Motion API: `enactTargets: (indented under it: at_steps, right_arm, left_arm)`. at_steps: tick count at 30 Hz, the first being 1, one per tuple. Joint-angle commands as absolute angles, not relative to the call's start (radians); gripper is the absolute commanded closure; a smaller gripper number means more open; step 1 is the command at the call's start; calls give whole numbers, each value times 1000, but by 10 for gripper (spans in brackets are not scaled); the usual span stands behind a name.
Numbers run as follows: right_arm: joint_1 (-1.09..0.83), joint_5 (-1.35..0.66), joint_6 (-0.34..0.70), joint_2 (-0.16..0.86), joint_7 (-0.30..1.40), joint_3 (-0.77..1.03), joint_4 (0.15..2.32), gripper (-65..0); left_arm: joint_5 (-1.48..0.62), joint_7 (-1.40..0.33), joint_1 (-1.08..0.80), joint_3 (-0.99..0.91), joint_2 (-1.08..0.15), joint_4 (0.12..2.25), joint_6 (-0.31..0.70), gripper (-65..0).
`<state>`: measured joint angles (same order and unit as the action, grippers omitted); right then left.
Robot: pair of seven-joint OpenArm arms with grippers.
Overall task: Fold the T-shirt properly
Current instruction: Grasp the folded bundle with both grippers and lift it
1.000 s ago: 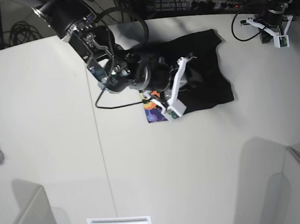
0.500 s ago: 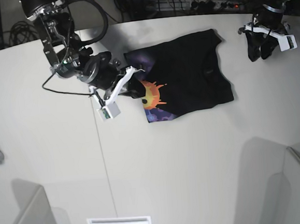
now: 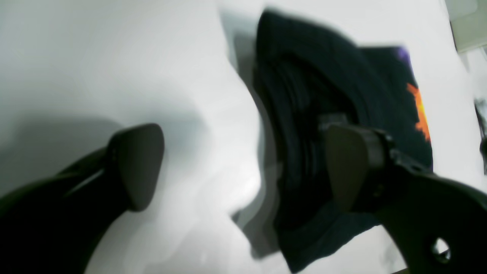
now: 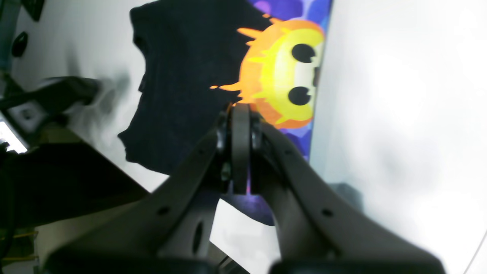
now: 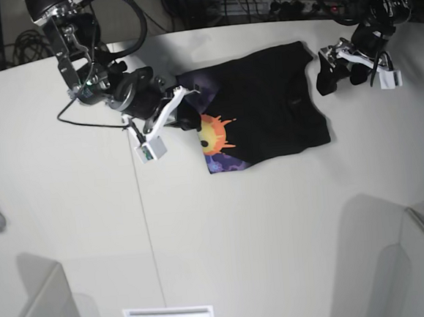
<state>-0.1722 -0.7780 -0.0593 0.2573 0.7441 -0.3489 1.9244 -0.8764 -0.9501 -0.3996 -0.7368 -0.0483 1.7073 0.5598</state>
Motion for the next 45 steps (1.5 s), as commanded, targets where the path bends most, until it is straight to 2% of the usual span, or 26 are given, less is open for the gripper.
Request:
enactTargets:
  at_steps: [1, 10, 28, 30, 35, 40, 44, 45]
  right_arm:
    - [-162, -785, -47, 262, 725, -346, 1945, 0]
    - [-174, -785, -47, 262, 720, -344, 1946, 0]
    - [-177, -785, -47, 275, 720, -344, 1946, 0]
    - [-177, -785, -47, 275, 720, -344, 1946, 0]
    - [-177, -785, -47, 275, 720, -344, 1946, 0]
    - [-182, -785, -47, 275, 719, -335, 1946, 0]
    - [-225, -785, -47, 268, 719, -240, 1946, 0]
    - [-237, -785, -47, 268, 719, -213, 1946, 0]
  left_arm:
    - [-903, -934, -394, -723, -58, 1704, 572, -650]
    - [-901, -929, -355, -601, -61, 1587, 570, -650]
    - [-900, -928, -278, -489, -59, 1448, 568, -650]
    - [-880, -928, -277, -481, -61, 1448, 568, -581]
    - [-777, -928, -272, -483, -58, 1448, 568, -351]
    - [-759, -935, -259, -476, -61, 1448, 568, -176]
    - [-759, -937, -245, -461, -67, 1448, 568, -15]
    - [-759, -937, -245, -446, -74, 1449, 565, 0]
